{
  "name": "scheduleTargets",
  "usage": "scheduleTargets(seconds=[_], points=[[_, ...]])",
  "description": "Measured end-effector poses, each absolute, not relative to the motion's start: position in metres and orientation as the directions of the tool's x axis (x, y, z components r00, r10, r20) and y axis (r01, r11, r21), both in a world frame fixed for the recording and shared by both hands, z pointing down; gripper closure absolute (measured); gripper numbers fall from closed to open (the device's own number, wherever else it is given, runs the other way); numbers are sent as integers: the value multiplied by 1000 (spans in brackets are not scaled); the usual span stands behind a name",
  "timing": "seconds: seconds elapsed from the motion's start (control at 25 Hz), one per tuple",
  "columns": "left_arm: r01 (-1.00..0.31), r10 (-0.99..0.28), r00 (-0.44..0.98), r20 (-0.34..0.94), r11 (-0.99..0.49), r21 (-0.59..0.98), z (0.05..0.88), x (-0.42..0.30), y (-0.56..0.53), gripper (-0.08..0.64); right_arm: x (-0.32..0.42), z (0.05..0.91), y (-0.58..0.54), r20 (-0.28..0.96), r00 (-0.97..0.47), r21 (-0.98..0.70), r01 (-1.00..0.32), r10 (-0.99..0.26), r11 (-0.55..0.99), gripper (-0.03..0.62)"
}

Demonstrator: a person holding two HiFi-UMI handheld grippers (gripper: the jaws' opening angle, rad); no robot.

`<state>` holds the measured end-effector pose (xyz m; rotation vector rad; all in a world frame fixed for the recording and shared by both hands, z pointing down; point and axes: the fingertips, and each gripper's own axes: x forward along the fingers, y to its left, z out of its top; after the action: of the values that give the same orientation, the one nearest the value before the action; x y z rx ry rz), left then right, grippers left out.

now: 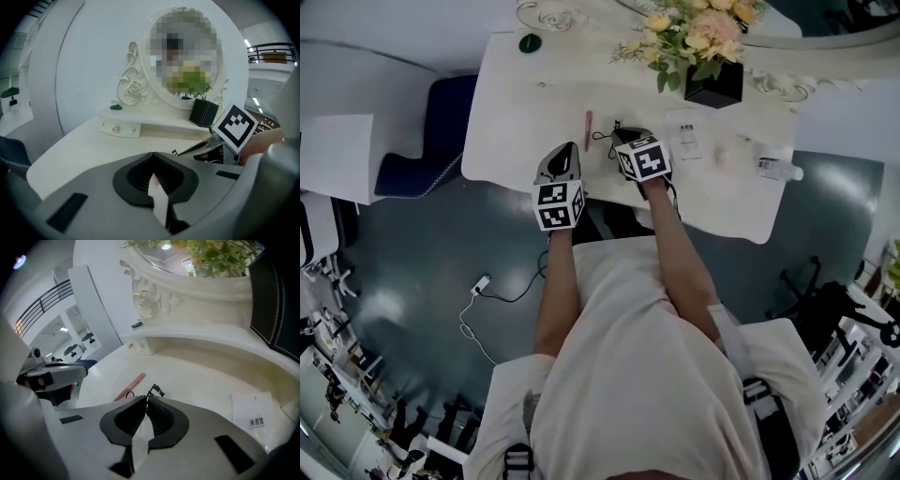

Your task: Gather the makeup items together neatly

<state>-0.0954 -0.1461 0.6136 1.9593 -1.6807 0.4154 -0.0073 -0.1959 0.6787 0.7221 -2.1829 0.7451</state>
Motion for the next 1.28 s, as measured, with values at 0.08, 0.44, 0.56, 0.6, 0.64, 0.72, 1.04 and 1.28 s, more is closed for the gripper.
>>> scheduleTargets(seconds=[0.08,0.44,0.56,0.6,0.64,0.72,1.04,1.28], points=[[-978,-822,175,541,-83,189,614,-96,-146,546,-9,681,-196,769,-587,-273,-659,-253,701,539],[-981,-829,156,538,-65,183,614,-98,-142,546,-8,685,-199,783,-575,-251,-641,-238,725,538],[-982,-834,151,531,-63,181,610,-99,-144,546,-8,682,-200,782,-574,-243,-639,-242,730,531],[-981,-836,152,528,-64,180,609,-98,-145,546,-7,681,-201,780,-576,-244,-639,-244,730,519],[-981,-837,154,526,-67,180,608,-97,-146,546,-7,679,-202,777,-579,-246,-641,-247,728,500],[-981,-837,161,522,-78,177,606,-93,-147,546,-4,675,-205,770,-581,-245,-651,-263,719,492],[-969,-827,241,508,-174,177,604,-55,-165,546,26,650,-212,710,-606,-242,-688,-359,684,492],[-927,-772,375,514,-324,189,612,15,-176,546,98,657,-205,731,-517,-186,-779,-445,599,492]])
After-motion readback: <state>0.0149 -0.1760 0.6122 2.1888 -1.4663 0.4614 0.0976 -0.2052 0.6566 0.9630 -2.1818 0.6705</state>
